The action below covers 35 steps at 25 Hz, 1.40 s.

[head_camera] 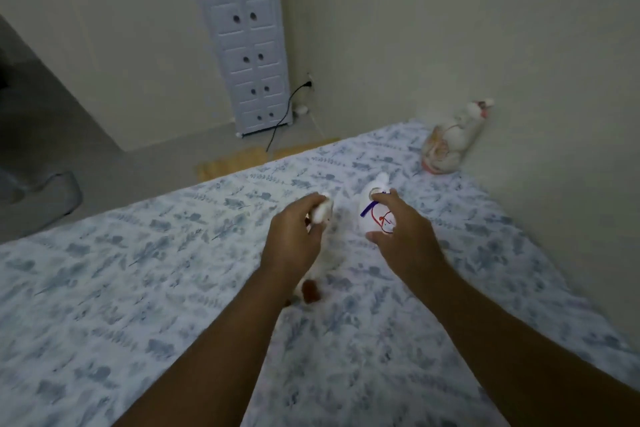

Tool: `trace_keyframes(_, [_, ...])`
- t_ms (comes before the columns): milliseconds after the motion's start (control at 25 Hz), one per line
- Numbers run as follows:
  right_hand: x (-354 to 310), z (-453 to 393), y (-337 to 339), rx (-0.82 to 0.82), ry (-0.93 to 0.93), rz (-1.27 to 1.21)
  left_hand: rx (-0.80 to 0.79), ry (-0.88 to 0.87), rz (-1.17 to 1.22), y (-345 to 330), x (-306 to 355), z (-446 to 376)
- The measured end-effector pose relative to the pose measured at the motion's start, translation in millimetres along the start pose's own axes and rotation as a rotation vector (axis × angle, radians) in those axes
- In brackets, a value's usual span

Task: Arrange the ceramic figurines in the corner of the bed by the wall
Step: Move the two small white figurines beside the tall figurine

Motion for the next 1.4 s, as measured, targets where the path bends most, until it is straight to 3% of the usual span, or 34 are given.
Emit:
trace_keyframes(200, [100,-45,100,0.15,-0.16,0.051,-0.257,-0.127,-0.06,-142,44,-67])
trace_keyframes(320, [143,-66,125,0.222,-0.24,0.05,-0.343,-0.2,-0.063,-213,63,-97])
trace_keyframes(480, [179,-73,129,0.224,-0.2,0.075,-0.386,-0.23,-0.052,-270,69,-128])
trace_keyframes(720, [203,-80,138,0.131,0.008,0.174,-0.353,-0.23,0.032,-295,56,-126])
trace_keyframes(960, [216,-99,157,-0.127,0.081,0.112,-0.25,-0.106,0.027,-304,56,-124])
trace_keyframes(1040, [213,-100,152,-0.063,0.071,0.075,-0.251,-0.099,0.035,-305,57,-125])
trace_keyframes(1200, [208,-93,126,0.266,-0.044,0.004,-0.243,-0.085,0.026,-310,59,-131])
trace_keyframes(1400, [217,-93,123,0.325,-0.007,-0.015,-0.243,-0.082,0.02,-311,59,-133])
Point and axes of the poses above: each hand's wrist, its own z-axis away from the middle knuckle, its own y-axis out of the back of the hand, x = y × z, the point moved 2 cm from there along -z, towards the middle knuckle, and after that the axes turned 5 degrees about -z, right-handed, at the moved point
